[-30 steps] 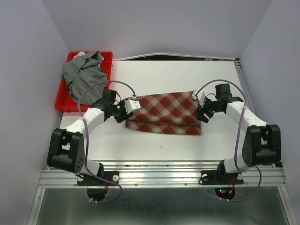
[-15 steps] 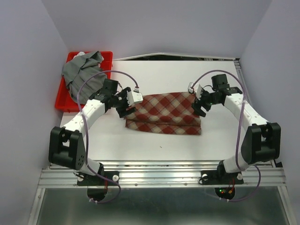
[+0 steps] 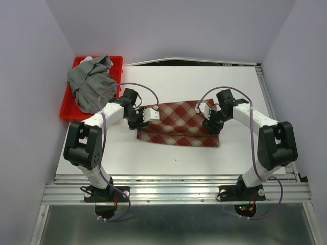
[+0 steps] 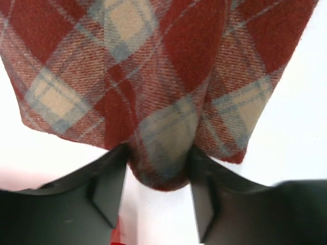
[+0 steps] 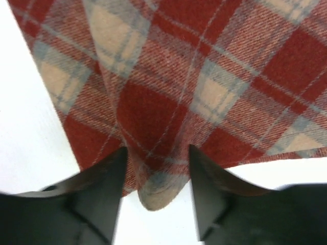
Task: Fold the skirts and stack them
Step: Fold the skirt
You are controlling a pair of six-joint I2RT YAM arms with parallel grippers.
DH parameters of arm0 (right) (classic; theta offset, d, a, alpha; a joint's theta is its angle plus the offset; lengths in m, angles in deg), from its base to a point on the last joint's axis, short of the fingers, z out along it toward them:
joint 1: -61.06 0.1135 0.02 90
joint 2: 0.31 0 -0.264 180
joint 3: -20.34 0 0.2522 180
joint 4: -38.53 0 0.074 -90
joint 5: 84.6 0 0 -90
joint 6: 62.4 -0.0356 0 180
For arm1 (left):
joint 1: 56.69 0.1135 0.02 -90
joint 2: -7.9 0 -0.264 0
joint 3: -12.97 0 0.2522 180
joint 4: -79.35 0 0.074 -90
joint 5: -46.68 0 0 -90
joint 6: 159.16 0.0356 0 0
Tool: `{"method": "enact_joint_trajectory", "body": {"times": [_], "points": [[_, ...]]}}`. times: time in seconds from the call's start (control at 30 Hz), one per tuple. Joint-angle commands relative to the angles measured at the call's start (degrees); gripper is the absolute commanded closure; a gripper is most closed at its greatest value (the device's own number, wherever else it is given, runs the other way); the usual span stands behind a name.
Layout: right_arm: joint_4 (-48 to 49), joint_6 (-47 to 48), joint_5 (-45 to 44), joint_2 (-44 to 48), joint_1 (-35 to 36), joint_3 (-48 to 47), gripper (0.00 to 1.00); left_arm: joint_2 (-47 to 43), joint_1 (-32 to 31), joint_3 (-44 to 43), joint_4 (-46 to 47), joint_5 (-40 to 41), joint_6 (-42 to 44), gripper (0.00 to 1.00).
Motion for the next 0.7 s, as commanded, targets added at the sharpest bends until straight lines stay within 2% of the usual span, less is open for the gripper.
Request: {"method": "enact_joint_trajectory", "body": {"times": [0.0,0.03,0.1,0.13,0.23,0.27,0.37,0.5,0.53,0.6,0.67], "points": [[4.9,0.8,-2.7,0.1,1.1,1.3,0.52,0.5,-0.7,-2.9,-1.0,1.7,2.2,0.56],[4.9,1.1,-3.1,0.1,1.1,0.9,0.66,0.5,-0.7,-3.1,-1.1,1.7,2.2,0.61],[4.7,1.1,-3.4,0.1,1.1,0.0,0.84,0.4,-0.7,-3.7,-1.9,1.7,2.0,0.7],[4.8,1.1,-4.2,0.1,1.1,-0.5,0.99,0.3,-0.7,-4.5,-2.1,1.7,2.0,0.81],[4.6,0.9,-6.0,0.6,1.1,-2.8,0.99,0.1,-0.4,-6.3,-3.4,1.3,0.8,0.98],[4.6,0.9,-6.5,0.9,1.1,-3.5,0.99,0.2,-0.4,-6.8,-3.5,1.3,0.7,1.0],[4.6,0.3,-7.8,1.6,0.4,-6.5,0.99,0.4,0.3,-9.8,-4.5,1.1,-1.1,1.0],[6.9,-4.2,-10.1,0.5,-3.1,-15.2,0.99,0.8,3.5,-17.2,-2.1,-0.5,-9.1,1.0],[7.6,-5.1,-11.1,-0.1,-4.0,-17.5,0.99,1.2,4.0,-21.3,-0.9,-0.1,-14.2,1.0],[10.8,-8.0,-12.2,-1.9,-7.0,-25.8,0.99,1.9,5.5,-26.3,2.8,1.2,-18.8,1.0],[11.8,-10.1,-13.7,-4.5,-9.0,-35.9,0.99,2.8,5.8,-37.2,5.2,2.9,-24.0,1.0]]}}
